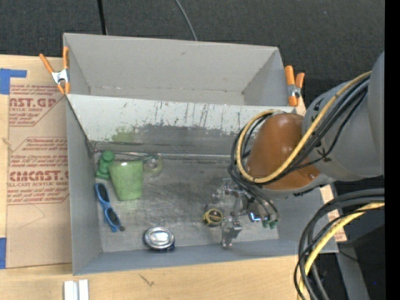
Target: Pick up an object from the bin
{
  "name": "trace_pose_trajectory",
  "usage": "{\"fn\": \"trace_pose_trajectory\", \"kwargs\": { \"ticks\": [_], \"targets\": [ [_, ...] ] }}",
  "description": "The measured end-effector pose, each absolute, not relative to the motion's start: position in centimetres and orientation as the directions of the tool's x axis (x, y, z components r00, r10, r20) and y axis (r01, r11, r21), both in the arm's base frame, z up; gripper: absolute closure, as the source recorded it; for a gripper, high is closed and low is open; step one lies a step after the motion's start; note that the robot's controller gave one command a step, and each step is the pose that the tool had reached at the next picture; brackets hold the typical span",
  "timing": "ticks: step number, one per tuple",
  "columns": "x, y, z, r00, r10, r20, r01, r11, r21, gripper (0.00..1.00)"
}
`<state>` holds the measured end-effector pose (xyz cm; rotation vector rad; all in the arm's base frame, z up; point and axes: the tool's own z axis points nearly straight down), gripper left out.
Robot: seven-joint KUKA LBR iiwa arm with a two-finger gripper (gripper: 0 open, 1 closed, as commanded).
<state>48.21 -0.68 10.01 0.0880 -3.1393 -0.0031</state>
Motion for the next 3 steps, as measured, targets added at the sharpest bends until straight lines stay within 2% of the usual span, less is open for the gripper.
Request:
{"fn": "trace_pose_trajectory", "kwargs": {
  "ticks": [1, 2, 3],
  "targets": [
    [48.2, -3.2, 10.7, -1.0, -0.014, -0.001, -0.014, 1.0, 0.0, 0.0],
    [48.4, -1.6, 7.2, -0.998, 0.065, -0.015, 0.065, 0.998, 0.0, 0.0],
    [48.6, -1.6, 7.3, -0.998, 0.065, -0.006, 0.065, 0.998, 0.0, 0.0]
  ]
}}
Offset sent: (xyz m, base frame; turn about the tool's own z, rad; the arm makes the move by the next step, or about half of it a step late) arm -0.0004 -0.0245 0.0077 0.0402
